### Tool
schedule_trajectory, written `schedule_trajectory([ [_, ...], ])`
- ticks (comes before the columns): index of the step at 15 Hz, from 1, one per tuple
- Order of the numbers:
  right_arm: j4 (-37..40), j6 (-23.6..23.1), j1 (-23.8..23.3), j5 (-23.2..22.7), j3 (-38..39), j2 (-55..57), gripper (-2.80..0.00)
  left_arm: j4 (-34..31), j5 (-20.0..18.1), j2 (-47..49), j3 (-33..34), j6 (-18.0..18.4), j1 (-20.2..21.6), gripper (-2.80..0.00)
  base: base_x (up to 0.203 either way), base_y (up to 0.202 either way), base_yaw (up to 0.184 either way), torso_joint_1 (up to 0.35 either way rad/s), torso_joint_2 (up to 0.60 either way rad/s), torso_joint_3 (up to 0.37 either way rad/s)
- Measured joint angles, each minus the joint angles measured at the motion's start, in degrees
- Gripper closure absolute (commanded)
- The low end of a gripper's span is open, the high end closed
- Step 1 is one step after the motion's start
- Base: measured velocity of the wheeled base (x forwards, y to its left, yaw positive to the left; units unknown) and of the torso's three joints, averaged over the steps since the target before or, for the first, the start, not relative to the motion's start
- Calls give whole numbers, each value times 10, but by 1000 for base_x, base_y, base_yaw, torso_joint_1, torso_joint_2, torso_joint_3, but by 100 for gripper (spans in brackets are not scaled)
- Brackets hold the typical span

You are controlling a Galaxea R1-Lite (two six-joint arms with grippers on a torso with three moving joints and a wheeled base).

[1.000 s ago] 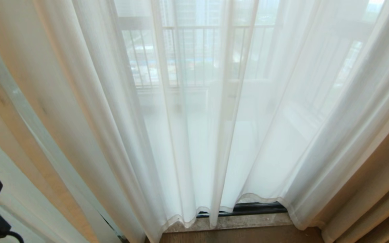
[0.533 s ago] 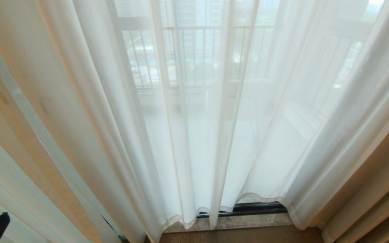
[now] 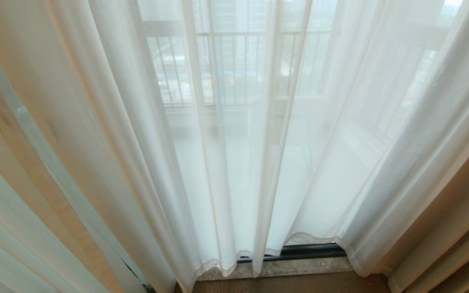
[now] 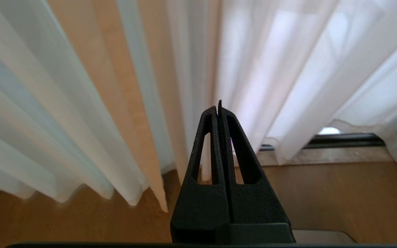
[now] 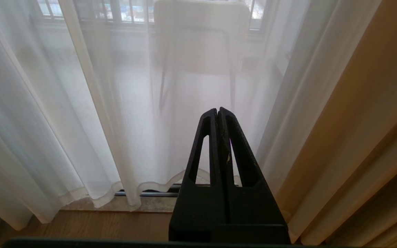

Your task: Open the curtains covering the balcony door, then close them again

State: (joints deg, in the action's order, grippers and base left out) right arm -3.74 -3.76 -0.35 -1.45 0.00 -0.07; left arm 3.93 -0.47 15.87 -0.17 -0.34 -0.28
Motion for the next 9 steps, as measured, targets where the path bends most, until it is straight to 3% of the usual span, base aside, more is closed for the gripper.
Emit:
schedule_trajectory([
  [2, 0, 0, 0, 0, 0, 0, 0, -33, -5, -30, 1, -4, 9, 0, 0, 0, 0, 0, 0, 0],
  [9, 0, 0, 0, 0, 0, 0, 0, -39, -2, -146, 1, -13, 3, 0, 0, 0, 0, 0, 0, 0],
])
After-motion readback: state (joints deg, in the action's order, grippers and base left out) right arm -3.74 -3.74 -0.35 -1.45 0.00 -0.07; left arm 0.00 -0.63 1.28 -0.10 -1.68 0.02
